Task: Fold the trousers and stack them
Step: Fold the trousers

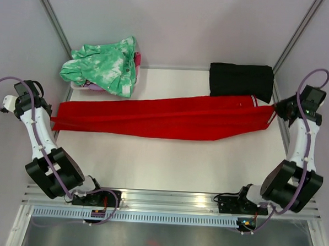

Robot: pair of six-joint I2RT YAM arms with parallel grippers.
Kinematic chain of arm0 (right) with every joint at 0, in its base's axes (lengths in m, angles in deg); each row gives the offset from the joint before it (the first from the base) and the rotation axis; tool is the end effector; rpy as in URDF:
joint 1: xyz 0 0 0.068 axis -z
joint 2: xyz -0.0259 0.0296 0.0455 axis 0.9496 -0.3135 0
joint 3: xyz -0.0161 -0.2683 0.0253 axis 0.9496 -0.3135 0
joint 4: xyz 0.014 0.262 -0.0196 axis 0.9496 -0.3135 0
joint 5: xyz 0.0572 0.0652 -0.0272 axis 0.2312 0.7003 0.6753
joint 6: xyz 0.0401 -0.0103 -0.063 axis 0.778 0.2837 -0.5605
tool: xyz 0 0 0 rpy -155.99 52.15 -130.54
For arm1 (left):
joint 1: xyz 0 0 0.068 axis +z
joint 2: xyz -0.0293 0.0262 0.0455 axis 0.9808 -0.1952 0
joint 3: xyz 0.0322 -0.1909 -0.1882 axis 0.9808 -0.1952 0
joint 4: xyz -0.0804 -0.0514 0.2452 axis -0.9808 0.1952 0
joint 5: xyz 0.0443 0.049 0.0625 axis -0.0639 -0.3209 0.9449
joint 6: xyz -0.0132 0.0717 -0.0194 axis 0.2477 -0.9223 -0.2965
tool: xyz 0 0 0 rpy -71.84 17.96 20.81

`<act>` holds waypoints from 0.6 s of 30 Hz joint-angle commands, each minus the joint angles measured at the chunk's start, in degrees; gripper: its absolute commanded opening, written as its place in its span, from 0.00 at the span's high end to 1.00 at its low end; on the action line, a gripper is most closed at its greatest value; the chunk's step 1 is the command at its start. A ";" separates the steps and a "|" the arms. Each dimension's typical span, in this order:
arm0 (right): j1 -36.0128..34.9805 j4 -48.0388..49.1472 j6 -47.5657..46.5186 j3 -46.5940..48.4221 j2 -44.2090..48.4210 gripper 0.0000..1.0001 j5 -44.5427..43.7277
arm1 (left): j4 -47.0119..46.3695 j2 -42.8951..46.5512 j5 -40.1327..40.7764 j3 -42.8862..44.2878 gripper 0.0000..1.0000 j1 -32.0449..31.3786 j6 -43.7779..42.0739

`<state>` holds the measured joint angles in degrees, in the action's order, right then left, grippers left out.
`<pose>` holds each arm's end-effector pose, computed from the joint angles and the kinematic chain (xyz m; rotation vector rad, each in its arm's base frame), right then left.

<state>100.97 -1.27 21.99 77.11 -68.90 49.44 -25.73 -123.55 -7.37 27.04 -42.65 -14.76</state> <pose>0.2730 -0.1415 0.2928 1.2260 1.9266 0.2737 0.2293 0.1910 0.3005 -1.7275 1.7172 0.2875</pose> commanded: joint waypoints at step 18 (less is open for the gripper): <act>-9.63 11.71 -8.17 21.65 -26.27 1.00 -3.19 | 6.95 -8.80 19.09 12.14 0.98 -3.23 3.00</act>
<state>90.36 4.94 15.04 96.28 -96.72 51.30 -17.35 -135.59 2.94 36.94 -46.65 -11.70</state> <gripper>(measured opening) 0.075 0.031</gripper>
